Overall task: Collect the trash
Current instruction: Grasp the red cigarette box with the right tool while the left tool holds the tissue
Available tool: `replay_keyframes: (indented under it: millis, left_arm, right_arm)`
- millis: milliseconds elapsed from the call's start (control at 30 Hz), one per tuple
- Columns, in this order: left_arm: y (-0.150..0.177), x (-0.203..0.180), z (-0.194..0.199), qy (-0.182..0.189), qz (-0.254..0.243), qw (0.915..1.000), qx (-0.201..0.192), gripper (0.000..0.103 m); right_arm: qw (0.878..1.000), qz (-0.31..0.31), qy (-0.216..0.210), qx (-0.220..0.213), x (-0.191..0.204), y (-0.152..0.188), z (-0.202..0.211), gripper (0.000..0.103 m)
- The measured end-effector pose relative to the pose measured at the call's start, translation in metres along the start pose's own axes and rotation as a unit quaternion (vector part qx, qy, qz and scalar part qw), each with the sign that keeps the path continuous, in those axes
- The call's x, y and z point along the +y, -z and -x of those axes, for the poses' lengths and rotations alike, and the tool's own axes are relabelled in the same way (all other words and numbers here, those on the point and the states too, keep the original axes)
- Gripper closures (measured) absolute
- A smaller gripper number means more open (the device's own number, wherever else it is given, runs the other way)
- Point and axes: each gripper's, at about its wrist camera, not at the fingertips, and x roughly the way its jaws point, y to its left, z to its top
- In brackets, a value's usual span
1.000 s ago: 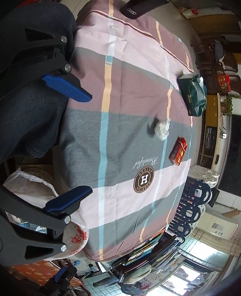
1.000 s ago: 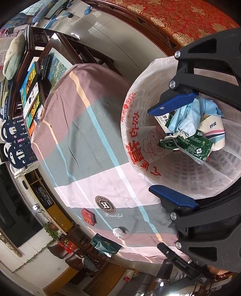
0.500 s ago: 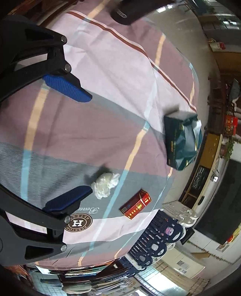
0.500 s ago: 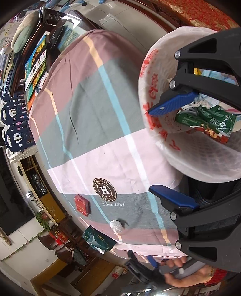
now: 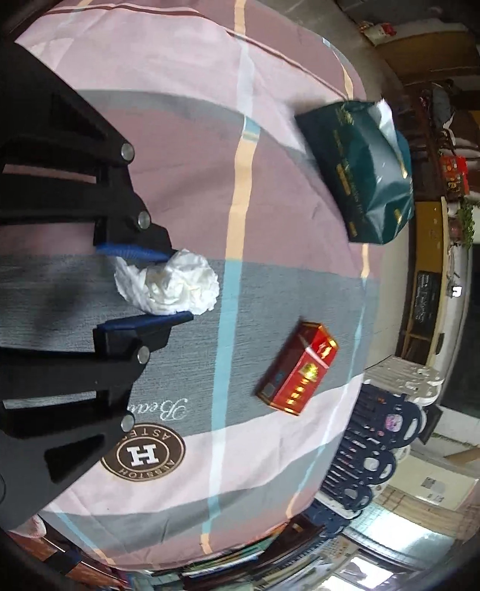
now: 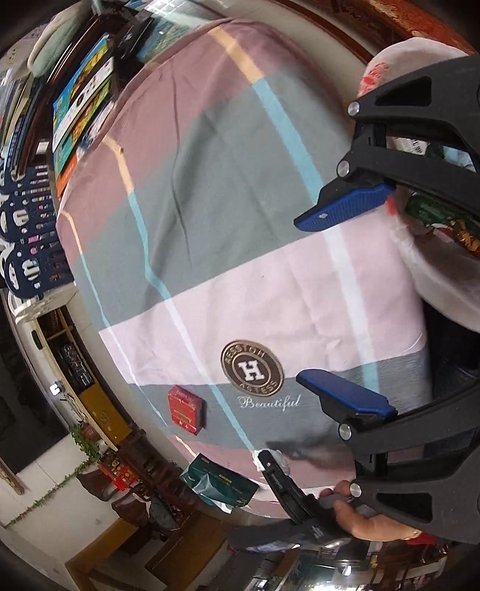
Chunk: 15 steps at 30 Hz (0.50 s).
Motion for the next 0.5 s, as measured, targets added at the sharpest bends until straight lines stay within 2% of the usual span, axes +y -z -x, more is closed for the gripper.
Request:
replay_keyframes:
  millis: [100,167,233,367,433,500]
  left_arm:
    - [0.01,0.023,0.038,-0.006,0.035,0.9988,-0.033,0.077]
    - [0.023,0.039,0.058,-0.005,0.063,0.9971,-0.043,0.077]
    - [0.035,0.052,0.069,-0.009,0.077,0.9961,-0.043,0.077]
    - [0.048,0.072,0.072,-0.008,0.096,0.995,-0.026,0.077]
    - [0.048,0.079,0.067,-0.012,0.105,0.9942,-0.02,0.077]
    - [0.046,0.085,0.066,-0.008,0.11,0.9937,-0.02,0.077]
  right_arm:
    - [0.998,0.065,-0.002,-0.011,0.045,-0.031,-0.031,0.026]
    - [0.992,0.127,-0.003,-0.017,0.082,-0.054,-0.057,0.019]
    - [0.982,0.189,-0.007,-0.016,0.122,-0.078,-0.09,0.019]
    - [0.947,0.319,0.023,-0.01,0.193,-0.11,-0.156,0.019]
    - [0.938,0.345,0.03,0.004,0.211,-0.121,-0.18,0.019]
    - [0.936,0.351,0.031,0.027,0.219,-0.131,-0.2,0.019]
